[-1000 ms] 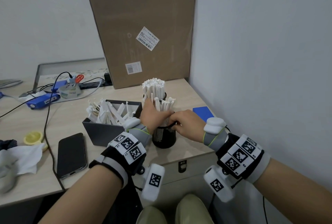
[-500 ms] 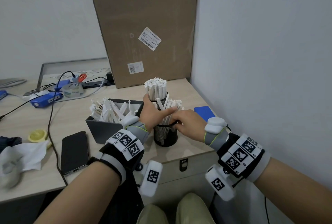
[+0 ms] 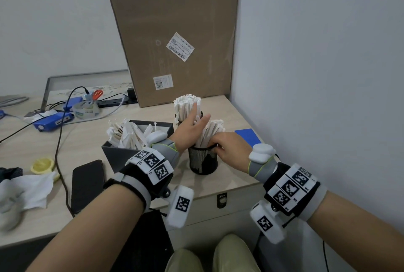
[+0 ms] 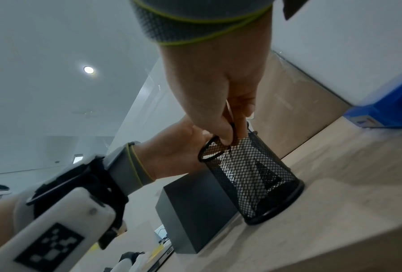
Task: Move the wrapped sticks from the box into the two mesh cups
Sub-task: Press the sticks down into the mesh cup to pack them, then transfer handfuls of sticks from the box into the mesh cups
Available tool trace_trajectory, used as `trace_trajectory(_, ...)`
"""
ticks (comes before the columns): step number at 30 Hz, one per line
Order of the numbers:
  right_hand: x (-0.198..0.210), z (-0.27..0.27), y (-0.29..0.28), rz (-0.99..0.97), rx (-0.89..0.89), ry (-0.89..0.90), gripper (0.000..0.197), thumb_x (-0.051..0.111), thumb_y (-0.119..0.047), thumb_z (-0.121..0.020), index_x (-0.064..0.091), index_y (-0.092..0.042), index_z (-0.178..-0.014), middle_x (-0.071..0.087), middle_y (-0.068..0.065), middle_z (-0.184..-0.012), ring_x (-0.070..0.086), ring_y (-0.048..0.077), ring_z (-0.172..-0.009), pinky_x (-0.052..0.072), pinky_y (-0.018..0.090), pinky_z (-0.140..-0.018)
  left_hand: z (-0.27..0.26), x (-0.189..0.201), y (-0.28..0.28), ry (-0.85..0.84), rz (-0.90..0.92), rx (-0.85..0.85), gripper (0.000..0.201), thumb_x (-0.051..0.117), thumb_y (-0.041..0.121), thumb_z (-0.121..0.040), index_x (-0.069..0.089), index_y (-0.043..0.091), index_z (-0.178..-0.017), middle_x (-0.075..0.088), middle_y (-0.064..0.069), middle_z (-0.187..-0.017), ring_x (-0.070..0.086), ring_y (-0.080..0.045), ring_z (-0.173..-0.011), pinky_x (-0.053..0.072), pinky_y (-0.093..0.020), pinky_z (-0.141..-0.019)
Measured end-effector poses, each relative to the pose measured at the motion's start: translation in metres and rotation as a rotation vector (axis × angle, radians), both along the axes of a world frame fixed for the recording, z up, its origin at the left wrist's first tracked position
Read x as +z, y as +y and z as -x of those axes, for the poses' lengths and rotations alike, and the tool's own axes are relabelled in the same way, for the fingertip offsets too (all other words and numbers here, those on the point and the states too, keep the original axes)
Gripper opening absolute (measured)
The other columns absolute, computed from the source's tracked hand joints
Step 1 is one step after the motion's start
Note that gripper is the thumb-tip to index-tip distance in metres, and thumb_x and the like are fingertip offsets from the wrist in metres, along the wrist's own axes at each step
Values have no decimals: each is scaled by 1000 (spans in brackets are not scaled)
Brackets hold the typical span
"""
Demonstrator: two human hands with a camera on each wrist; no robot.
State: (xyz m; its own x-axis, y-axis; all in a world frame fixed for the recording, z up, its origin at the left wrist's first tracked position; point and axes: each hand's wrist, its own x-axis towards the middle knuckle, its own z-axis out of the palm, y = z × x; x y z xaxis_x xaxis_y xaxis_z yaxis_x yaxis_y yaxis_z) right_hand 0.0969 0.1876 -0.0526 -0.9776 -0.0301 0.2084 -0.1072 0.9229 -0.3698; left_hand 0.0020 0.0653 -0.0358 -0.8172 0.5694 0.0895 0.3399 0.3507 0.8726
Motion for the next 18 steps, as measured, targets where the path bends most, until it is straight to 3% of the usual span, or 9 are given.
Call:
trace_trajectory(2, 1, 3, 7, 22, -51, 13, 25, 51, -2, -83, 70, -8, -97, 71, 8, -102, 62, 27, -97, 48, 35, -82, 4, 2, -1, -3, -86, 51, 70, 41, 49, -96, 10, 23, -153, 25, 4, -156, 22, -11, -145, 15, -32, -120)
trace_trajectory(5, 2, 12, 17, 45, -119, 40, 24, 54, -2, -82, 71, -8, -98, 70, 11, -103, 61, 30, -100, 47, 37, -83, 5, 10, -8, 49, -164, 151, 55, 46, 37, -98, 33, 15, -147, 42, -1, -147, 39, -15, -136, 28, -35, -116)
trace_trajectory(7, 1, 19, 21, 58, -151, 44, 23, 55, -3, -82, 72, -9, -96, 70, 12, -103, 61, 32, -100, 47, 40, -84, 6, 17, -18, 125, -185, 229, 38, 51, 26, -96, 51, 14, -132, 57, -2, -129, 52, -17, -121, 40, -35, -107)
trace_trajectory(9, -1, 25, 23, 74, -171, 41, 21, 56, -4, -81, 73, -10, -93, 71, 11, -100, 62, 32, -99, 48, 41, -83, 8, 22, -31, 189, -185, 290, 25, 53, 17, -92, 61, 15, -115, 63, -1, -115, 58, -16, -108, 47, -36, -99)
trace_trajectory(12, -3, 30, 23, 89, -176, 60, 25, 56, -5, -83, 72, -12, -100, 70, 8, -104, 61, 29, -101, 47, 36, -85, 15, 24, -59, 220, -130, 379, 22, 52, 10, -88, 63, 18, -105, 64, -2, -107, 60, -16, -93, 51, -32, -84)
trace_trajectory(15, -2, 24, 20, 82, -149, 75, 30, 57, -8, -85, 66, -15, -113, 65, 2, -116, 59, 22, -103, 42, 28, -81, 23, 24, -86, 238, -68, 470, 25, 51, 5, -86, 65, 14, -105, 65, -1, -100, 60, -17, -90, 52, -32, -83)
trace_trajectory(18, 8, 20, -1, 130, -80, 200, 23, 58, -12, -87, 65, -14, -108, 63, 2, -109, 59, 20, -99, 45, 32, -79, 29, 23, -108, 239, -38, 548, 24, 48, 1, -84, 66, 15, -93, 62, 2, -83, 56, -15, -77, 48, -26, -69)
